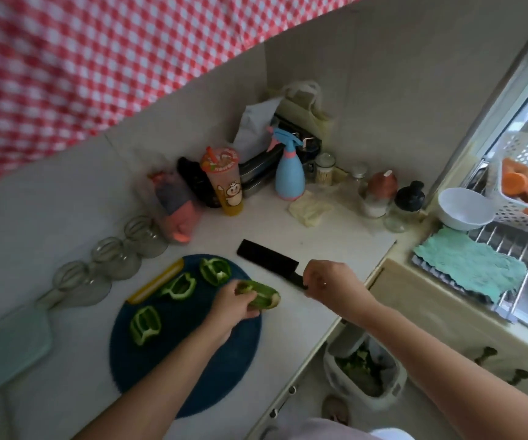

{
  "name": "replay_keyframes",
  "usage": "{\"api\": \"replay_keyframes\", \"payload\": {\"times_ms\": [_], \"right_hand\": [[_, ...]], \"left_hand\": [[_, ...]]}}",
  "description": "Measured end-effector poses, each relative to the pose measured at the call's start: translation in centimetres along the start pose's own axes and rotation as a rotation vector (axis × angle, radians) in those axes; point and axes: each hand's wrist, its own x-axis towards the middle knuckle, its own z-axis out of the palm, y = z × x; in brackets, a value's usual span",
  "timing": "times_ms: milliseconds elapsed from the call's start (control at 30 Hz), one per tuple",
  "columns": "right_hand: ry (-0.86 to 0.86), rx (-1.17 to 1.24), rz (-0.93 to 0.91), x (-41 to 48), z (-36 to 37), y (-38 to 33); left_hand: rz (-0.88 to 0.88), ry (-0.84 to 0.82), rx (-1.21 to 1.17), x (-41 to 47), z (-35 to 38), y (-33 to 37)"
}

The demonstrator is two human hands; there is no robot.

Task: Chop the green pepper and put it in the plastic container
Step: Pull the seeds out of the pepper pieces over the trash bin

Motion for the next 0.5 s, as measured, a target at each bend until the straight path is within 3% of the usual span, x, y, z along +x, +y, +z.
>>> {"api": "replay_keyframes", "payload": {"times_ms": [233,367,500], "right_hand": [[-0.075,-0.164,0.116,4.7,4.5,0.9],[-0.094,-0.358,0.168,6.1,6.8,1.2],[-0.058,-0.406,0.148,7.2,7.4,0.4]], "left_hand": [[-0.072,0.233,0.048,-0.5,-5.3,-4.6],[-0.03,0.233,0.205,-1.6,-6.6,-5.7],[0.012,0.222,0.422,-2.8,-6.9,-7.1]]}}
